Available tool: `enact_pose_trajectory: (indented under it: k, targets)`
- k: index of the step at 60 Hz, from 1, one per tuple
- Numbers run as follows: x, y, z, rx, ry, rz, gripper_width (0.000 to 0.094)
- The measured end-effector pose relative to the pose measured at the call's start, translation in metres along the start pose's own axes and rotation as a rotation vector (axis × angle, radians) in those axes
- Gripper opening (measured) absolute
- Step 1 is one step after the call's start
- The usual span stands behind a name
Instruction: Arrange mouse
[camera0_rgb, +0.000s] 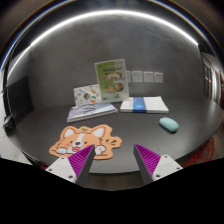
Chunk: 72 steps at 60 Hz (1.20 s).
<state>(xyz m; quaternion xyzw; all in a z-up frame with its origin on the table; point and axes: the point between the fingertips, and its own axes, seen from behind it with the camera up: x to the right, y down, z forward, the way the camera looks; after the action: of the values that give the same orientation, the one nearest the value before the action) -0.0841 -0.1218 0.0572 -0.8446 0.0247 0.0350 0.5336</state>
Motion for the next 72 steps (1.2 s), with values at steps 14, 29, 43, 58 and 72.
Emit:
enact_pose_trajectory:
  k: [14, 29, 43, 58, 72]
  targets:
    - [0.107, -0.005, 0.027, -0.030, 0.183, -0.070, 0.0803]
    - [0.234, -0.003, 0.097, -0.112, 0.235, -0.141, 0.0803]
    - [0.265, -0.019, 0.145, -0.134, 0.083, -0.119, 0.0799]
    - [0.271, -0.030, 0.176, -0.197, -0.016, -0.081, 0.0731]
    - [0.277, -0.032, 0.179, -0.174, 0.090, -0.027, 0.0465]
